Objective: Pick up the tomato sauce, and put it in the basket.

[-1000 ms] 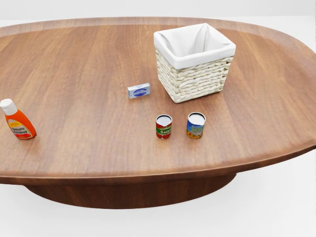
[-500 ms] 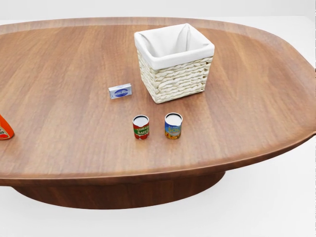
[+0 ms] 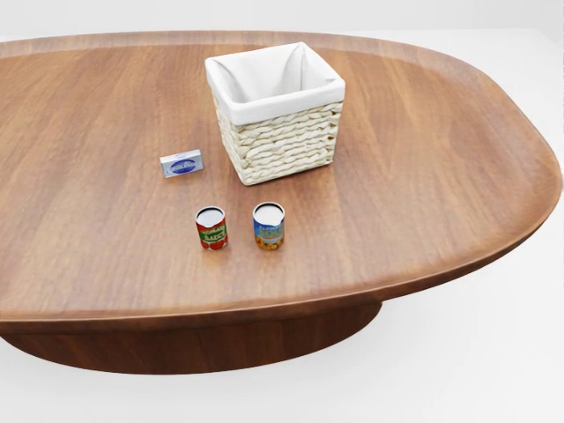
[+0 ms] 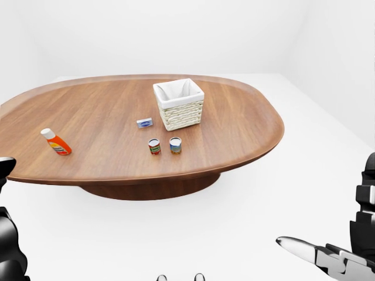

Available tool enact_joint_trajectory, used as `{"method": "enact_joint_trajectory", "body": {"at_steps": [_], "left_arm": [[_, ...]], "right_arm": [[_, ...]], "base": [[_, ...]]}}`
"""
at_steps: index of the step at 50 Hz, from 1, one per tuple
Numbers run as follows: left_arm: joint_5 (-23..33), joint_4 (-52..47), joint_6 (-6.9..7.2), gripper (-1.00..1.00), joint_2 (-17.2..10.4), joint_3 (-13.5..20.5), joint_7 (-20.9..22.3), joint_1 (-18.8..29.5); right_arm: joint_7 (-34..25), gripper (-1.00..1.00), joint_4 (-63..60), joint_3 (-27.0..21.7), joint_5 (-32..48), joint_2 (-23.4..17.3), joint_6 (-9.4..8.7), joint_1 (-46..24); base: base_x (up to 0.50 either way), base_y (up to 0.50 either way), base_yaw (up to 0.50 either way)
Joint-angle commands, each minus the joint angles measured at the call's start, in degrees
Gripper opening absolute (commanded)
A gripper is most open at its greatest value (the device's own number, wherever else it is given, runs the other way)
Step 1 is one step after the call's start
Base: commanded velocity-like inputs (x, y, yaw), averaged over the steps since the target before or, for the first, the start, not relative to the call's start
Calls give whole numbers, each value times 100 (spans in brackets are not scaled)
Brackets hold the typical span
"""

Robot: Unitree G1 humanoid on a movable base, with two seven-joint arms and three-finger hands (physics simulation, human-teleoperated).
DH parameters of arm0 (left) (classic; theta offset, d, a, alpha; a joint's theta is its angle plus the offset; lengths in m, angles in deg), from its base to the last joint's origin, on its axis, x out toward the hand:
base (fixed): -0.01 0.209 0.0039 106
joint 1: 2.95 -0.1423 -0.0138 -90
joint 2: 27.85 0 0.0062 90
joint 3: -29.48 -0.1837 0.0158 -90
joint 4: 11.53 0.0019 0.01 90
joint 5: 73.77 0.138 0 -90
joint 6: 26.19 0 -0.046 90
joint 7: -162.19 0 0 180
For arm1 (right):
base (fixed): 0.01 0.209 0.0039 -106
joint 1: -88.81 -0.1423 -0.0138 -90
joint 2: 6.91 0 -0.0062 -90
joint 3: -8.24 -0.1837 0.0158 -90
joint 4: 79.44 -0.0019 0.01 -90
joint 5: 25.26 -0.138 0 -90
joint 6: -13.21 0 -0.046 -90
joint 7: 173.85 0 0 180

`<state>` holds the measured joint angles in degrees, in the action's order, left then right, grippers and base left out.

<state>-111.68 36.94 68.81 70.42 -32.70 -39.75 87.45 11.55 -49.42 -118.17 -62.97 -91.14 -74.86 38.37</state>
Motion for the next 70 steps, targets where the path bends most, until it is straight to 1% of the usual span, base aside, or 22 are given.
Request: {"method": "enact_joint_trajectory", "body": {"at_steps": [1,12,21,22,24,31,33,37,39,46,48,50,55,57,63,66,67,70], "left_arm": [[2,18,0,100,4,-5,13,0],[29,60,0,100,15,-15,46,-8],[30,87,0,100,16,-15,58,-9],[33,84,0,100,15,-16,57,-10],[48,81,0,100,22,-33,60,-15],[39,70,0,100,24,-23,61,-20],[48,64,0,100,29,-30,65,-26],[33,63,0,100,25,-18,60,-22],[42,53,0,100,32,-24,62,-31],[43,53,0,100,32,-27,60,-26],[47,58,0,100,33,-32,61,-24],[35,50,0,100,27,-23,52,-19],[43,53,0,100,30,-29,59,-22],[38,52,0,100,28,-26,57,-20],[42,50,0,100,28,-33,53,-19],[37,52,0,100,23,-30,47,-12],[40,52,0,100,23,-31,44,-9],[69,58,0,100,35,-54,55,-17]], "right_arm": [[62,100,-1,84,52,-62,49,33],[-37,100,-1,89,131,53,-39,-45],[-9,100,-1,191,248,46,-26,-51],[212,100,-1,87,30,-246,-11,8],[386,100,-1,132,129,-376,19,62],[463,100,-1,234,176,-503,26,109],[481,100,-1,273,230,-531,-21,80],[506,100,-1,325,272,-560,11,108],[461,100,-1,308,287,-524,-46,69],[475,100,-1,351,327,-561,-52,69],[469,100,-1,337,302,-564,-27,91],[476,100,-1,349,328,-568,-54,62],[467,100,-1,323,288,-570,-16,92],[489,100,-1,324,287,-597,-40,70],[505,100,-1,326,288,-620,-40,70],[515,100,-1,342,310,-625,-93,21],[551,100,-1,343,281,-677,-52,59],[539,100,-1,334,273,-659,-31,81]], "base": [[0,-24,0],[0,-24,0],[0,-24,0],[0,-24,0],[0,0,0],[0,0,0],[0,0,0],[0,0,0],[23,0,0],[32,0,0],[32,0,0],[32,0,0],[32,0,0],[32,0,0],[32,0,0],[32,0,0],[32,0,0],[32,0,0]]}}
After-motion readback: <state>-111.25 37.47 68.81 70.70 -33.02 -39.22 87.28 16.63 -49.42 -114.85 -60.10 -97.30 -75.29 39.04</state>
